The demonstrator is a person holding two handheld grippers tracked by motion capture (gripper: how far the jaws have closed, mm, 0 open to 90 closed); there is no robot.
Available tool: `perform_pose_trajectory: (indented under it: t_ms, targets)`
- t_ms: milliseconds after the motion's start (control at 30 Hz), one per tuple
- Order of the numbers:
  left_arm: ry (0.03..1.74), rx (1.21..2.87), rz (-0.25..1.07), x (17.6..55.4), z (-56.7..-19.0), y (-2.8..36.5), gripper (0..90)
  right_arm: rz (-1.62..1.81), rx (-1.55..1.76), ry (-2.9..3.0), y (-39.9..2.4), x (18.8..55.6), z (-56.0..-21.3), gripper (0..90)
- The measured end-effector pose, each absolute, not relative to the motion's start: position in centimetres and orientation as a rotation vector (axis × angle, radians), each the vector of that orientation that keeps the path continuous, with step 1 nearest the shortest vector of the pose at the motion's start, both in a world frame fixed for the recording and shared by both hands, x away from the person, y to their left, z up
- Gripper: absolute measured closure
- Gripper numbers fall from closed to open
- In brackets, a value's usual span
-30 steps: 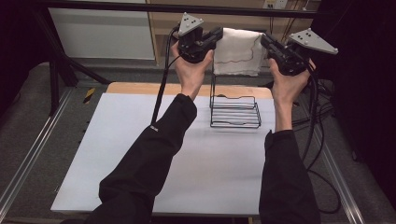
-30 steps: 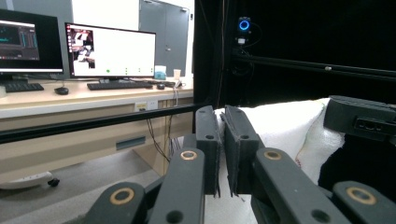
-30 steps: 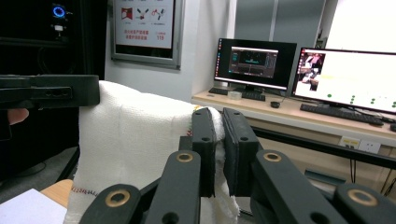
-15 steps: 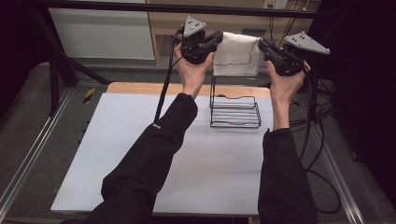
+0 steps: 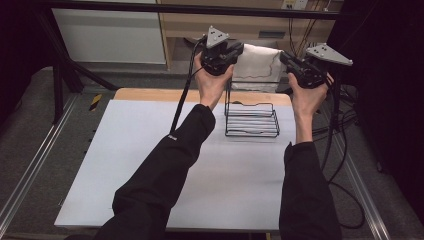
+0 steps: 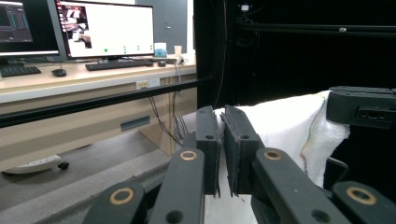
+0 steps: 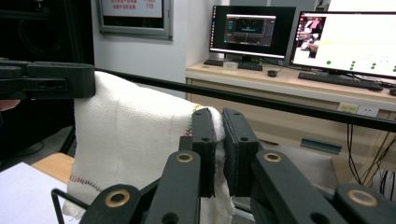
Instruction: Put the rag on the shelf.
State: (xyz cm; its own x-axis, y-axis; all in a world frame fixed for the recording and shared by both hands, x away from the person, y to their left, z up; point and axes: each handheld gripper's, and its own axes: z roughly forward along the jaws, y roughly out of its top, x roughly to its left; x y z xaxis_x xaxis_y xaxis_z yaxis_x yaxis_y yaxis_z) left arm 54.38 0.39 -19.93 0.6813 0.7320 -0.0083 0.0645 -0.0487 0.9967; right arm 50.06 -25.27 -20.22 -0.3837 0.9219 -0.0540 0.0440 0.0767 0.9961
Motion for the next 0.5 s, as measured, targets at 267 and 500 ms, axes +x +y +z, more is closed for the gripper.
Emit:
perform_pose_trajectory:
  t_ms: [267, 500]
  targets:
    - [0.667, 1.569, 0.604, 53.6, -21.4, 0.2, 84.9, 1.387, 0.995, 1.602, -25.8, 49.8, -21.1, 84.2]
    - [0.659, 1.587, 0.588, 53.1, -22.2, 0.2, 84.8, 1.374, 1.002, 1.627, -26.1, 49.3, -21.9, 84.1]
